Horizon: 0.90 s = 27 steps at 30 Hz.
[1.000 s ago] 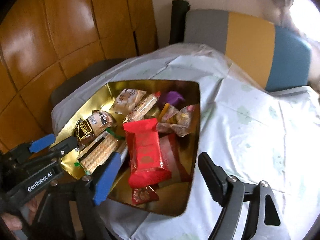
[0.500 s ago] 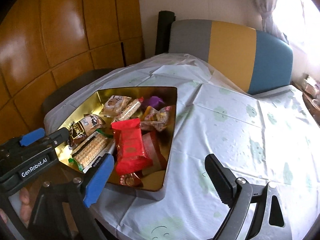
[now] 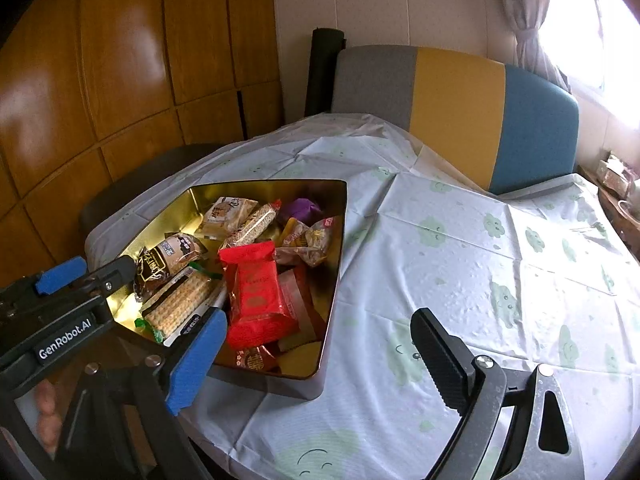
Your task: Organize snacks
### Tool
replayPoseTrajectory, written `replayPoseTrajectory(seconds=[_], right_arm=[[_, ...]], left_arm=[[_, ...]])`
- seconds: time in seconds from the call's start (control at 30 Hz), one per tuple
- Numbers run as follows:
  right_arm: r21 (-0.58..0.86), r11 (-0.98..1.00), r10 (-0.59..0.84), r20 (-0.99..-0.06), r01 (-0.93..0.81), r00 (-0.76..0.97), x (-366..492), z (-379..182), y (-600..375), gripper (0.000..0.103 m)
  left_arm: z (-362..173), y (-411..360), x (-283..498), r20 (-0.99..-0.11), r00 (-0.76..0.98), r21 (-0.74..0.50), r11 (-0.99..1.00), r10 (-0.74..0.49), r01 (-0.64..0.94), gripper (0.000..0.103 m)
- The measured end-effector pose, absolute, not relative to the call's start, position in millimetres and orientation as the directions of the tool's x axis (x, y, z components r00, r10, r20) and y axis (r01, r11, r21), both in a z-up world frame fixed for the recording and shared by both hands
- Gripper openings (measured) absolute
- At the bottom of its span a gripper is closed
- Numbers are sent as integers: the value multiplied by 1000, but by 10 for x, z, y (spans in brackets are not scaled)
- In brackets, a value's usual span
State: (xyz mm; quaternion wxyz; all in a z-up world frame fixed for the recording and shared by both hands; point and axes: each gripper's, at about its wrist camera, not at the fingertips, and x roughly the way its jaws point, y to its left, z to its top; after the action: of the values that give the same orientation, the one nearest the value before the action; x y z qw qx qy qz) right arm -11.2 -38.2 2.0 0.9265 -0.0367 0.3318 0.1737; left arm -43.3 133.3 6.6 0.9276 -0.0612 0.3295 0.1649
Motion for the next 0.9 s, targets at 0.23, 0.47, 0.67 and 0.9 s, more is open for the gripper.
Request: replayPoseTrajectory(seconds=[0.23,0.47,0.67,0.9], right_arm=[[41,935,297,-630,-351,717,-117,15,-362,94],[39,935,297,-630,-353,717,-135,13,-339,94],[32,933,297,-627,-358,720,-151,19,-321,95],[28,933,297,-625,-360,721,-152,22,-306,95]], left_arm=[[85,1357,-441,-628,730,-1,938,269,-346,68],[101,1368,-447,-622,729,12,934,286,-356,68],[117,1368,-468,-615,732,16,934,291,-358,68],[111,1377,-468,-618,729,16,932,293,-362,68]])
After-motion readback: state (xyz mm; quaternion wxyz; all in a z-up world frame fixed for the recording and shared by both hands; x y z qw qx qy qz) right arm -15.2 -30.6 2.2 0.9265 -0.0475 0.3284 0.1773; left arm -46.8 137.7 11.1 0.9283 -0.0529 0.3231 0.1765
